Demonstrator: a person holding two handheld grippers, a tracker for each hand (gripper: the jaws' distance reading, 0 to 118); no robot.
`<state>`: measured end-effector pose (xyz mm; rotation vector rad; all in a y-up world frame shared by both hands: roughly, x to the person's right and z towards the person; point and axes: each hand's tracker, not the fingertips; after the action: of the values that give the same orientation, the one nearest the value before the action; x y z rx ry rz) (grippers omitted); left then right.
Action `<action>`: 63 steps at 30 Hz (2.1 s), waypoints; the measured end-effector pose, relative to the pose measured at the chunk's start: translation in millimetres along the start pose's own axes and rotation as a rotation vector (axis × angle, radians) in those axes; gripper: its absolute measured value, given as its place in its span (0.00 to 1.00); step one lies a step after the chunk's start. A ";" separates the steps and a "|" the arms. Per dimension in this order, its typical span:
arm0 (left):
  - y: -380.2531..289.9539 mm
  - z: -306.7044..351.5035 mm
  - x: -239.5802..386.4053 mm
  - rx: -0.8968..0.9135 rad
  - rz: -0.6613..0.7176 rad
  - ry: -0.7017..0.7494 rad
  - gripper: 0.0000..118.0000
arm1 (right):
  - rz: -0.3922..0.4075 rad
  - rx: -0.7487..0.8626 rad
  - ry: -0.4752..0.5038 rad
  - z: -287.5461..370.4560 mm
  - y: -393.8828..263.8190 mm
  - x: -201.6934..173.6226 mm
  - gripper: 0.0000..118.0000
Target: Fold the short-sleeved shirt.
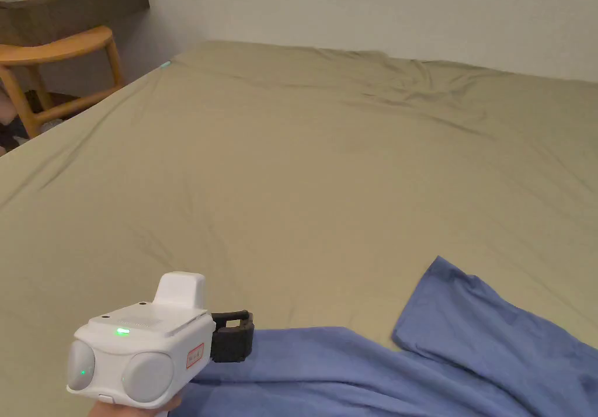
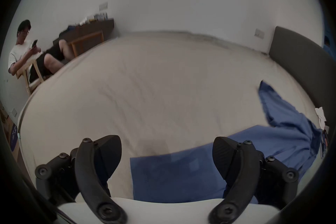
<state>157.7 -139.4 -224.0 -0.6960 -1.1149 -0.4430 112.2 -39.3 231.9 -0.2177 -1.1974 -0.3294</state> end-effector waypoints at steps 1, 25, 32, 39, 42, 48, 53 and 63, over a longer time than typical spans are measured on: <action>-3.2 -6.5 -1.3 -0.040 -0.001 -0.002 0.88 | -0.001 -0.006 -0.003 -1.6 -0.8 1.2 0.00; -32.5 17.7 23.1 -0.067 -0.001 -0.113 0.04 | 0.238 -0.414 0.023 -211.3 16.1 99.9 0.87; -29.8 19.4 27.0 -0.073 0.028 -0.118 0.04 | 0.295 -0.530 0.070 -268.6 5.7 100.0 0.87; -28.3 20.1 31.5 -0.070 0.028 -0.109 0.04 | 0.306 -0.599 0.052 -282.6 -4.5 98.5 0.76; -27.4 19.3 30.5 -0.072 0.033 -0.110 0.04 | 0.335 -0.571 0.062 -286.9 0.1 95.7 0.70; -28.5 18.8 29.0 -0.068 0.047 -0.101 0.04 | 0.323 -0.644 0.068 -306.3 7.5 90.9 0.54; -24.9 20.1 32.1 -0.080 0.068 -0.080 0.04 | 0.422 -0.655 0.093 -284.5 16.3 76.8 0.03; 36.8 80.1 22.3 0.125 0.156 -0.188 0.04 | 0.124 -0.320 0.068 -193.0 123.4 89.9 0.03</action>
<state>137.2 -56.6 -192.6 -0.7188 -1.2433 -0.1754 354.8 -1.4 249.0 -0.5524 -1.0547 -0.4162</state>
